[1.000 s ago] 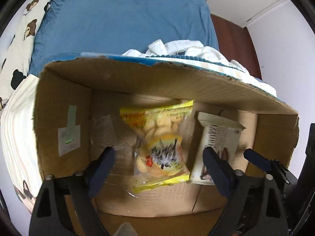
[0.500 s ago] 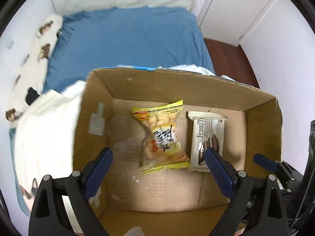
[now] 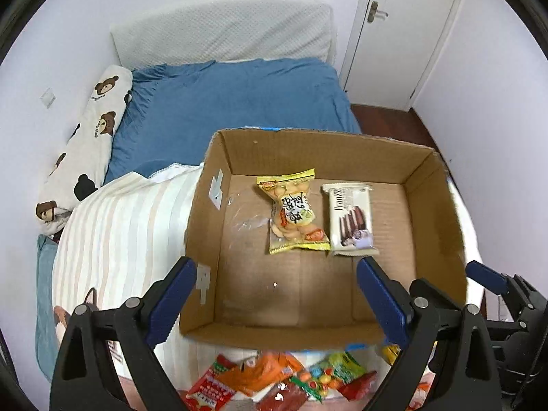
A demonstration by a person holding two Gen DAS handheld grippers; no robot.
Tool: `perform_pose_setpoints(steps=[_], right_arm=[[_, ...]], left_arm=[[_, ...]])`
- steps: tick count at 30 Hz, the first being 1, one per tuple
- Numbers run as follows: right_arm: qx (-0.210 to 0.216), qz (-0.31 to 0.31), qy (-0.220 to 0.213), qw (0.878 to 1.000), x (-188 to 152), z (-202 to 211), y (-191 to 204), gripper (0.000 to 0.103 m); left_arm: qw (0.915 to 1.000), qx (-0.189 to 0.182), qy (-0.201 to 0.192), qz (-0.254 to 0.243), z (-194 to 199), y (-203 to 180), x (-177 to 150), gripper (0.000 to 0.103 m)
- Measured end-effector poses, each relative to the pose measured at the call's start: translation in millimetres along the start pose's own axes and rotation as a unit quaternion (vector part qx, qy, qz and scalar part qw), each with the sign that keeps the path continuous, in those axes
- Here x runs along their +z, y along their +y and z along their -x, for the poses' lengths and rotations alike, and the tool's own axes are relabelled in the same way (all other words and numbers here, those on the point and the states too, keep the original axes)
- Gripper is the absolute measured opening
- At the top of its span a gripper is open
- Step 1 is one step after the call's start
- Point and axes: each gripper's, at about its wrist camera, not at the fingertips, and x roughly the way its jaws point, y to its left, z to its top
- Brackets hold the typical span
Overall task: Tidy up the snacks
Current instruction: 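Grasp the white wrapper with left tool while right tool grasps yellow-black bag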
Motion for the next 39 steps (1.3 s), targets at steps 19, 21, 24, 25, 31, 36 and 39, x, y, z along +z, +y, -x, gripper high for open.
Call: perform_pose_setpoints(steps=[19,21,24,25,31,36,39], right_arm=[[0.035,-0.247,0.055,0.967,-125.8,8.3,-145.3,0.098],[0.027,-0.268,0.068,0.961,-133.2,-8.7,-162.3,0.098],[0.031,-0.297,0.082,0.951,-139.1,-35.6,-176.1,0.098],[0.031,-0.306,0.083,0.948,-139.0,-44.2,-178.8,0.098],[-0.002,-0.336,0.093,0.937,-133.2,-84.6,-179.1,0.103],[-0.009,-0.337,0.123,0.933,-140.0,-107.8,-182.3,0.103],[0.009,-0.307,0.121,0.944,-141.0,-105.3,-184.5,0.095]], left_arm=[[0.9977,0.013,0.064,0.020,9.4,-26.8,-127.1,0.096],[0.9953,0.016,0.092,0.029,-11.8,-26.8,-141.8,0.096],[0.9916,0.035,0.121,0.026,-36.2,-27.2,-160.4,0.096],[0.9907,0.045,0.126,0.023,-41.6,-26.2,-166.0,0.096],[0.9854,0.077,0.148,0.038,-53.5,-6.5,-181.4,0.096],[0.9823,0.090,0.153,0.062,-51.3,18.1,-186.3,0.096],[0.9803,0.097,0.156,0.074,-47.9,38.3,-191.1,0.096]])
